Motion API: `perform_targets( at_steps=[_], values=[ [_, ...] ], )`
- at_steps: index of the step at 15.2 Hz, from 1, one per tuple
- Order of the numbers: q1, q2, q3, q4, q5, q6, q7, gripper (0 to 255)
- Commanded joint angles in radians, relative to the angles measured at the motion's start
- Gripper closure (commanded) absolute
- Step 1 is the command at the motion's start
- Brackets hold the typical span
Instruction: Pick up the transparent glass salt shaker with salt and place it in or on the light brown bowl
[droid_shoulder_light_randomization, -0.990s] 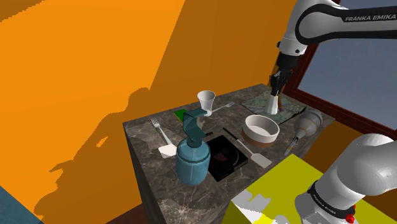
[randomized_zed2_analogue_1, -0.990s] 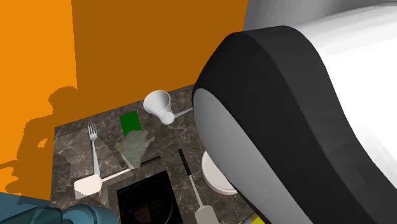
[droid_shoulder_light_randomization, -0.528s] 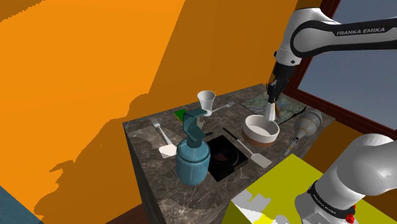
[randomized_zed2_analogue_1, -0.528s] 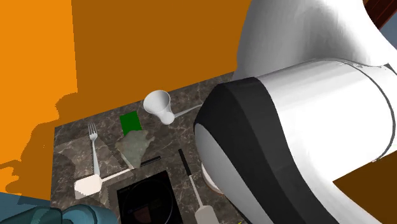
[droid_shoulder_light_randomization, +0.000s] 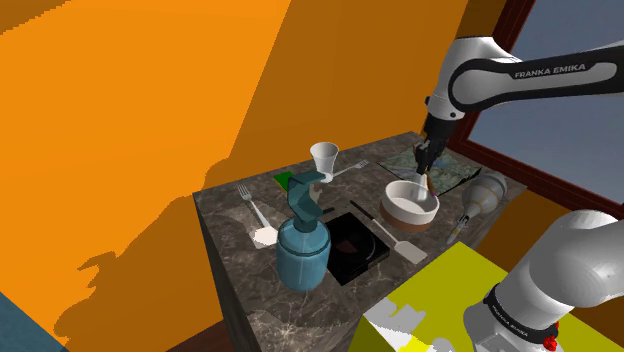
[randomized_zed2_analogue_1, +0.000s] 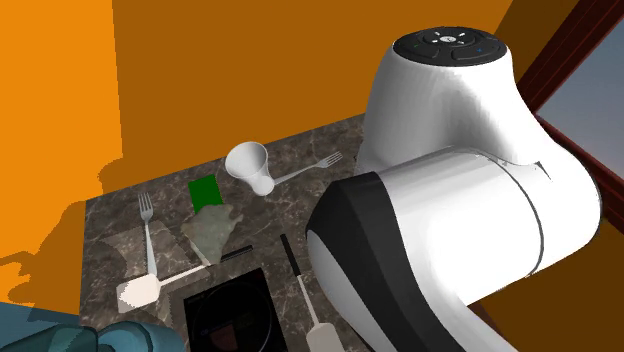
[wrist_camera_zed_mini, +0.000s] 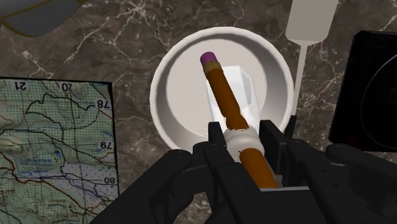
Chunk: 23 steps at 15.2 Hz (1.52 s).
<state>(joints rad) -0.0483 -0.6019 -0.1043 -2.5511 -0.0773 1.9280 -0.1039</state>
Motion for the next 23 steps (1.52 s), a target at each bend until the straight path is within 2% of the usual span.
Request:
perform_targets(
  at_steps=[1,7,8,13,17,23],
  values=[
    [-0.001,0.002,-0.001,-0.009,-0.001,0.012,0.0,255],
    [-0.001,0.002,-0.001,-0.009,-0.001,0.012,0.0,255],
    [-0.001,0.002,-0.001,-0.009,-0.001,0.012,0.0,0],
    [-0.001,0.002,-0.001,-0.009,-0.001,0.012,0.0,0],
    [0.002,-0.014,0.007,0.108,0.006,-0.121,-0.002,0],
    [0.002,-0.014,0.007,0.108,0.006,-0.121,-0.002,0]
  ],
)
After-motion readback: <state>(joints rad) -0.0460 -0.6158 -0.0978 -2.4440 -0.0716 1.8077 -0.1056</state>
